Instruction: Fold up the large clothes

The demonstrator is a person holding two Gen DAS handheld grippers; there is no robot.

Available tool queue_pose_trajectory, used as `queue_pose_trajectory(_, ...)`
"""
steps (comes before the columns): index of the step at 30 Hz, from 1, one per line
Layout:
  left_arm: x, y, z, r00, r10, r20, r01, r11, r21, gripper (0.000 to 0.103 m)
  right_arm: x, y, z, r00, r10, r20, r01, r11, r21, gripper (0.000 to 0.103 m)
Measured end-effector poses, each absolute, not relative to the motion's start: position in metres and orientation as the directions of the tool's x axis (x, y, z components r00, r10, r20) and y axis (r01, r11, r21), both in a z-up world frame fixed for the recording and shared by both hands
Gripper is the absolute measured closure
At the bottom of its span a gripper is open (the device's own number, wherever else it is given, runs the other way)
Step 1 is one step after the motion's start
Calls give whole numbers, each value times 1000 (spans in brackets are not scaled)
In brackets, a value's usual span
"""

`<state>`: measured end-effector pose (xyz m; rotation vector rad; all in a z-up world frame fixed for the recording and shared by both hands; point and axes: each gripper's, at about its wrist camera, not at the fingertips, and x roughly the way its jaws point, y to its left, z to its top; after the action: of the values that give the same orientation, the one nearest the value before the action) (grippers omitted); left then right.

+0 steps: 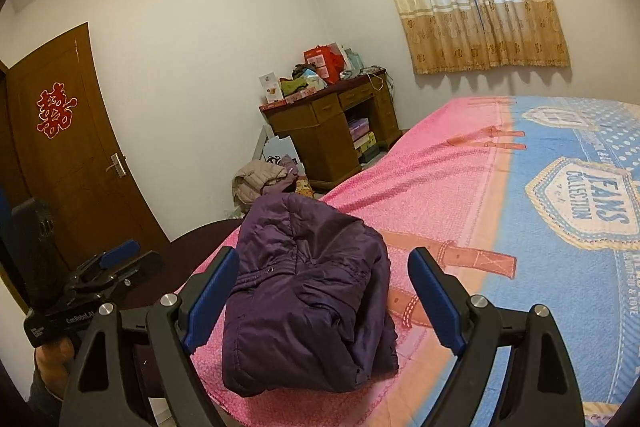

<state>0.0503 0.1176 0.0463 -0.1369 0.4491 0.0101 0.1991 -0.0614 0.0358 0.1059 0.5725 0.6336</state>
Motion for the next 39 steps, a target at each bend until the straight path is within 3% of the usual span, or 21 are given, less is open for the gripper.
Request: queue_pose_trajectory(39,52,108,40,893,-28,-448,-34,991,-129,0,196,-54,36,656,594,-465,-533,801,272,16)
